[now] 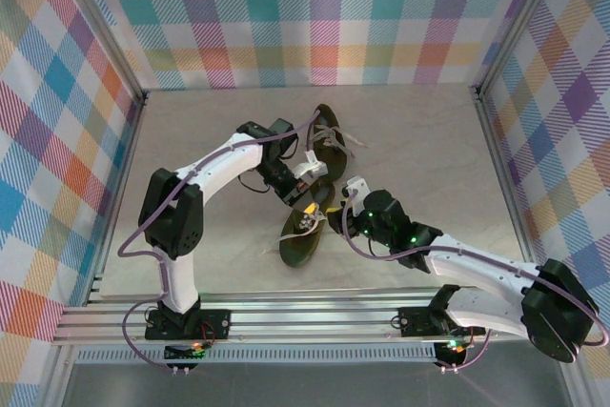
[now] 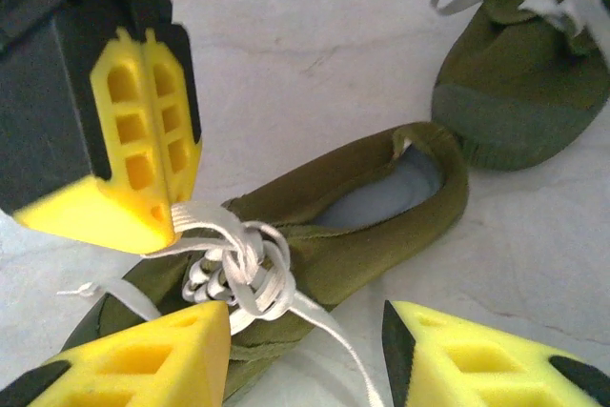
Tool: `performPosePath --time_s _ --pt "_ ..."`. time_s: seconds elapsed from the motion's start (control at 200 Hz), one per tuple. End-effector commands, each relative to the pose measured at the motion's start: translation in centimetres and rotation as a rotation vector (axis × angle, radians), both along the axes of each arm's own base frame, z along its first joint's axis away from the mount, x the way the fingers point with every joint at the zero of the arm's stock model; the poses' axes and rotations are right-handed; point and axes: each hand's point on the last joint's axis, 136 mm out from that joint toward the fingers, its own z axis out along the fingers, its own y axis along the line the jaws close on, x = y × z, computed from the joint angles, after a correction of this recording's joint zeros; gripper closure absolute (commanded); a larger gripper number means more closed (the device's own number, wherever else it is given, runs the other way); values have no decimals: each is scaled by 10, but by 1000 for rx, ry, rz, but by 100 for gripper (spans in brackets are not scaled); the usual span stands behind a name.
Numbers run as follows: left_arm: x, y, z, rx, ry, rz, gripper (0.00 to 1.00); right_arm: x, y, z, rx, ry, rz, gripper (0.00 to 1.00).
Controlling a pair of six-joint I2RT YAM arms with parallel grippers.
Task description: Tie the shoes
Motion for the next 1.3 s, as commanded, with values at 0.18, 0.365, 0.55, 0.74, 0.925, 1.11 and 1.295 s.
performPosePath --time_s 0.18,0.365,0.55,0.74,0.925,1.11,1.295 --pt "24 -1 31 0 -256 185 94 5 -13 -4 -32 -9 -71 55" --pt "15 -5 14 41 -193 170 100 7 -20 -4 -44 -14 -102 55" --pt "4 -12 -4 70 -189 156 100 5 -22 -3 -36 -11 -109 56" --pt "7 -9 -3 92 -181 214 100 4 -21 -5 -43 17 -107 53" --pt "9 -10 -4 74 -130 226 100 -11 -4 -5 -19 30 25 58" --pt "16 -5 -12 134 -94 226 100 -17 13 -2 -37 22 124 62" --pt "28 -5 -16 151 -34 256 100 -16 26 -6 -130 1 171 63"
